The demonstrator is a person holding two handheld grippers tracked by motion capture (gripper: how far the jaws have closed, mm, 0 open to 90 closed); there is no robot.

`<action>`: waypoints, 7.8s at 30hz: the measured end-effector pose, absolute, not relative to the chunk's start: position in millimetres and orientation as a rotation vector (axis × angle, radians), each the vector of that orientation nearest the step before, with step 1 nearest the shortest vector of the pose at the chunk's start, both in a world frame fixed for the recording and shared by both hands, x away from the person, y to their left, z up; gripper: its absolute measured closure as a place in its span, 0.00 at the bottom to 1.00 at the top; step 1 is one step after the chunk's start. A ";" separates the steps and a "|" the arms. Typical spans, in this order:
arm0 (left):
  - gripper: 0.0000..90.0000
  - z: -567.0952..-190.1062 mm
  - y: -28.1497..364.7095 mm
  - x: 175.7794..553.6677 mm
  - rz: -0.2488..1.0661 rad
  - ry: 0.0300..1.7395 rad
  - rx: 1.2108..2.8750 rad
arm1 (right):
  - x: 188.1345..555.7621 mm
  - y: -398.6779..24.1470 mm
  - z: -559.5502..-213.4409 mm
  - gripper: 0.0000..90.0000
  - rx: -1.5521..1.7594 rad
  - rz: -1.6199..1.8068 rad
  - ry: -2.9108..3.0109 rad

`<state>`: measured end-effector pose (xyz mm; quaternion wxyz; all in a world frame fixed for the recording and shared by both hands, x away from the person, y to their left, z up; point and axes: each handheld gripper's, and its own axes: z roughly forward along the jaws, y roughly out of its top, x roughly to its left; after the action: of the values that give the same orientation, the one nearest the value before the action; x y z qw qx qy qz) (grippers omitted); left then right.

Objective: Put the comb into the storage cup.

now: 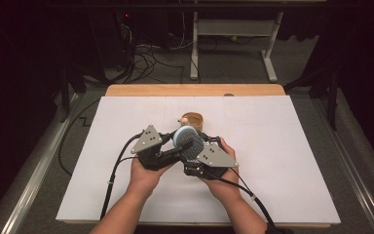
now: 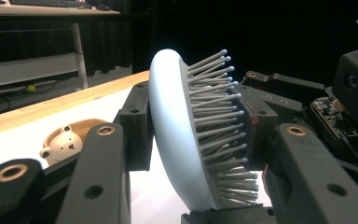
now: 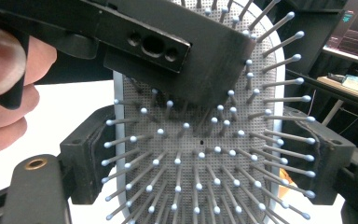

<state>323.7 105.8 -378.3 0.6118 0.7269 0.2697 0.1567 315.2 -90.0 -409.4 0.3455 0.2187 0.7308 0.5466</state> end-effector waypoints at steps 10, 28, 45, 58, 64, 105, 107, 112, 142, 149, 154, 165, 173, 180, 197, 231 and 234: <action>0.64 -376.0 104.6 322.3 0.371 0.612 1.675 | 313.3 -89.1 -408.8 0.22 0.583 1.426 1.875; 0.64 -374.3 108.4 323.0 0.393 0.614 1.673 | 317.5 -86.5 -412.1 0.02 0.627 1.427 1.910; 0.64 -371.0 114.8 322.7 0.414 0.617 1.654 | 318.8 -87.8 -415.7 0.00 0.636 1.402 1.954; 0.65 -367.1 124.4 323.2 0.447 0.631 1.647 | 317.4 -99.0 -418.9 0.00 0.652 1.384 1.975; 0.65 -365.6 131.7 322.9 0.472 0.635 1.644 | 315.3 -112.9 -420.1 0.00 0.684 1.385 1.975; 0.65 -365.9 199.9 321.6 0.581 0.733 1.580 | 308.2 -238.5 -455.9 0.00 1.044 1.304 1.877; 0.65 -365.5 202.3 321.9 0.583 0.740 1.576 | 305.6 -243.8 -456.0 0.00 1.051 1.302 1.866; 0.65 -364.6 205.3 321.8 0.588 0.747 1.565 | 299.5 -257.6 -456.8 0.00 1.082 1.301 1.847; 0.65 -349.1 192.7 323.1 0.595 0.715 1.537 | 292.6 -270.9 -455.4 0.00 1.086 1.304 1.811; 0.65 -345.8 181.8 324.1 0.588 0.693 1.545 | 290.8 -272.0 -452.9 0.00 1.090 1.319 1.794; 0.65 -344.7 176.8 324.9 0.580 0.687 1.538 | 291.9 -271.1 -452.7 0.00 1.084 1.315 1.796; 0.65 -340.8 159.0 330.6 0.557 0.670 1.531 | 292.2 -270.2 -452.5 0.00 1.069 1.316 1.799; 0.65 -336.5 152.4 334.8 0.552 0.666 1.523 | 291.4 -269.1 -452.9 0.00 1.064 1.314 1.804; 0.65 -331.2 148.3 338.7 0.557 0.662 1.528 | 291.6 -269.2 -452.6 0.00 1.064 1.311 1.805; 0.65 -320.9 144.3 351.6 0.579 0.667 1.510 | 291.2 -270.0 -452.5 0.00 1.065 1.317 1.804; 0.65 -309.4 131.1 389.2 0.610 0.692 1.511 | 291.6 -271.3 -453.0 0.00 1.072 1.324 1.802; 0.65 -308.2 130.4 392.0 0.617 0.693 1.512 | 291.7 -271.3 -452.9 0.00 1.072 1.325 1.801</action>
<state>392.0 130.4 -308.2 0.6319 0.6606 0.3026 0.2697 291.7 -271.3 -452.9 0.3249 0.4090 0.6868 0.5054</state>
